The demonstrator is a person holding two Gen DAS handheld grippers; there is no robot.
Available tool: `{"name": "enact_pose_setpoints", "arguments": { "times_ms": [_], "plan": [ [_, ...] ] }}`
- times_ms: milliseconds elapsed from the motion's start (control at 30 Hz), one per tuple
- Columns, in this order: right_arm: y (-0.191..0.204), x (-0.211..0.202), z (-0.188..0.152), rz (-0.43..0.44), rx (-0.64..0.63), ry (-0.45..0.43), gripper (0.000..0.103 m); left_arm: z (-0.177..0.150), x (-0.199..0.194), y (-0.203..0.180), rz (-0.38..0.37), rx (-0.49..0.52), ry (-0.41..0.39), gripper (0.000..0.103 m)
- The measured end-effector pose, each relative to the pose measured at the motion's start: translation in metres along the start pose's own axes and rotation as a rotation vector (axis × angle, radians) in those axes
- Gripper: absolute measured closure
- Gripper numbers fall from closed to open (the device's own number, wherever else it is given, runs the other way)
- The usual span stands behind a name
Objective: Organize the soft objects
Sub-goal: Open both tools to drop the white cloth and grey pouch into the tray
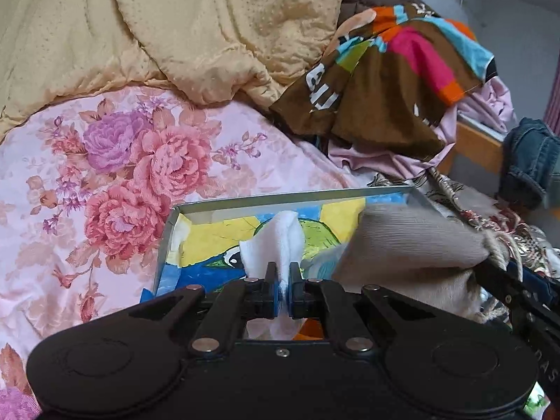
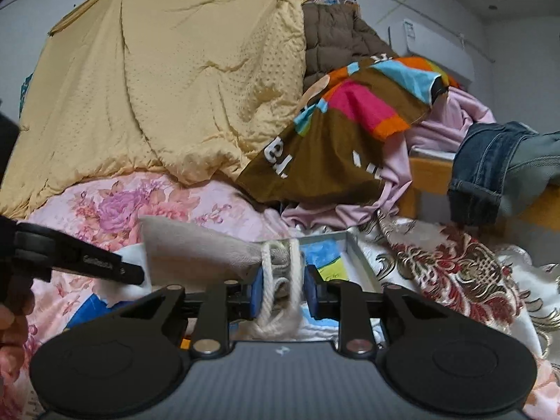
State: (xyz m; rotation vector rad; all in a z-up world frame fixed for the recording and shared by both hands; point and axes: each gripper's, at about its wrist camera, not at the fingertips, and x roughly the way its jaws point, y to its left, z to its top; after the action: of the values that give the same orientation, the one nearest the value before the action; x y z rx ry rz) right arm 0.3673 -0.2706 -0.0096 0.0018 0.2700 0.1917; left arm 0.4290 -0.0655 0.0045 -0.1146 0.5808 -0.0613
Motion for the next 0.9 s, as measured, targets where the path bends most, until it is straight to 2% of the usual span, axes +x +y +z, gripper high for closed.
{"name": "enact_pose_setpoints", "arguments": {
  "times_ms": [133,200,333,467,533,767,900],
  "plan": [
    [-0.001,-0.002,-0.004,0.013,0.01,0.019,0.066,-0.001,0.009,0.002,0.008,-0.028,0.025,0.098],
    [-0.002,-0.005,-0.006,0.008,-0.001,0.02,0.058,-0.003,0.009,0.004,0.008,-0.037,0.033,0.097],
    [-0.005,-0.008,-0.009,0.001,0.024,0.035,0.049,-0.012,0.007,0.004,0.0,-0.003,0.036,0.095],
    [-0.006,-0.012,-0.011,-0.003,0.034,0.043,0.036,-0.022,0.003,0.006,-0.005,-0.01,0.043,0.082],
    [-0.005,-0.015,-0.011,-0.004,0.032,0.041,0.031,-0.024,0.001,0.007,-0.007,-0.009,0.045,0.08],
    [-0.006,-0.033,-0.01,-0.035,0.093,0.024,0.01,-0.027,-0.015,0.005,-0.031,0.024,0.017,0.043],
    [-0.006,-0.049,-0.01,-0.05,0.136,0.007,0.006,-0.03,-0.027,0.007,-0.038,0.019,-0.004,0.033]
  ]
}}
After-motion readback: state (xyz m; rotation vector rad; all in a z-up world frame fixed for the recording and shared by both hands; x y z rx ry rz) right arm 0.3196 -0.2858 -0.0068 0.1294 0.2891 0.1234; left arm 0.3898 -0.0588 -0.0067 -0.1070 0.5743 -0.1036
